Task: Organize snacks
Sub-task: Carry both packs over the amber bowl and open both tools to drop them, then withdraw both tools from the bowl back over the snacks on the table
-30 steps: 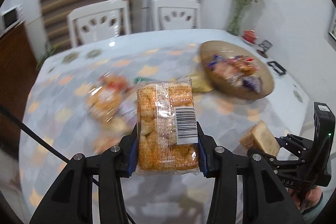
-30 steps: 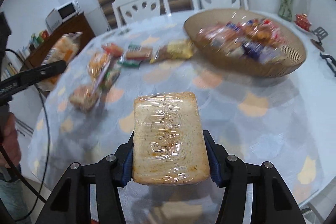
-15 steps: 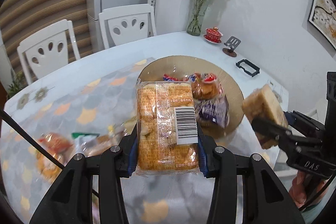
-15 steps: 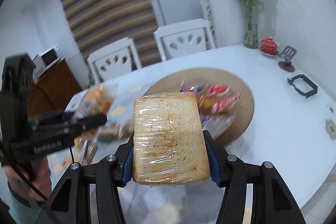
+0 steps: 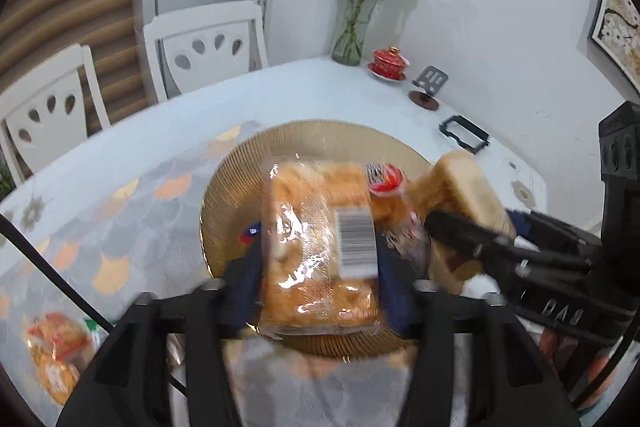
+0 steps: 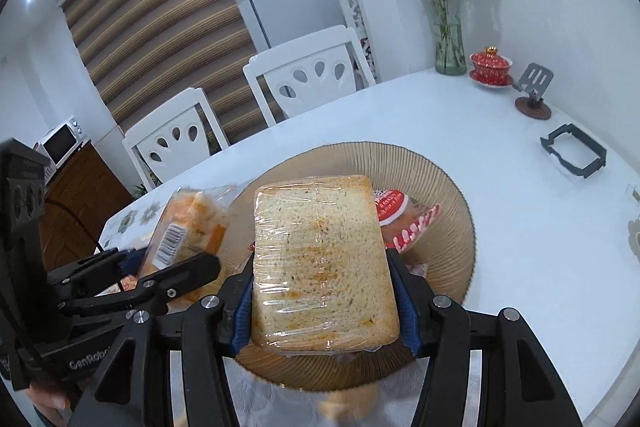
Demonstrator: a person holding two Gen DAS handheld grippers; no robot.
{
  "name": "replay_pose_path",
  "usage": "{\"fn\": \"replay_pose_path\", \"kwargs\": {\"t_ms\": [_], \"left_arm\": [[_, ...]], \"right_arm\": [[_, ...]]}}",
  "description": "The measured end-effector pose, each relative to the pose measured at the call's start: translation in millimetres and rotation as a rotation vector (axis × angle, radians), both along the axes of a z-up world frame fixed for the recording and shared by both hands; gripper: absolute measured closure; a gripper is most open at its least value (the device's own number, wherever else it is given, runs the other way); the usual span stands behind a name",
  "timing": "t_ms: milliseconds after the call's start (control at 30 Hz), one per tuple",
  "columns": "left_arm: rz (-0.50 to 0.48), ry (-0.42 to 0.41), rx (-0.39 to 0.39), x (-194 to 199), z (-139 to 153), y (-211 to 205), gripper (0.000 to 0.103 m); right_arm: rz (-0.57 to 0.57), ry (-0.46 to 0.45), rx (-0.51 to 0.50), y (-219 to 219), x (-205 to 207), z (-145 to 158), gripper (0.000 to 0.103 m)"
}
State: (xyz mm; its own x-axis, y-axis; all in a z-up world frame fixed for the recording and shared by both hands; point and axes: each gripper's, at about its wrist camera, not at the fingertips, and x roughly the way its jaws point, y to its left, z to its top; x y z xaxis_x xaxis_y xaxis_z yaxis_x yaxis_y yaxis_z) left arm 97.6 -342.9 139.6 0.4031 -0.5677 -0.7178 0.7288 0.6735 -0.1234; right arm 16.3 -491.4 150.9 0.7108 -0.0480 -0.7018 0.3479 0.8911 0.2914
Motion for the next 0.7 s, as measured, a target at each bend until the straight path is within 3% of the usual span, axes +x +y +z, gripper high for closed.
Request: {"fn": "replay_pose_path", "kwargs": {"t_ms": [67,167,467,700], "left_arm": [[0.028,-0.012,0.01,4,2,1,0.033],[0.009,0.054,-0.045,4,3,15,0.033],[0.034,0.134,-0.101,-16,16,71,0.033],[0.115,0.066,-0.086,-47,46,145,0.033]], "right_arm": [[-0.014,0.022,0.04,-7,3,-6,0.043],[-0.021,0.0,0.072,-15,-4,-6,0.043],[0.023,-0.002,0.068,5,-22,1,0.043],[0.143,0.007,0.056,53,-33,3,0.043]]}}
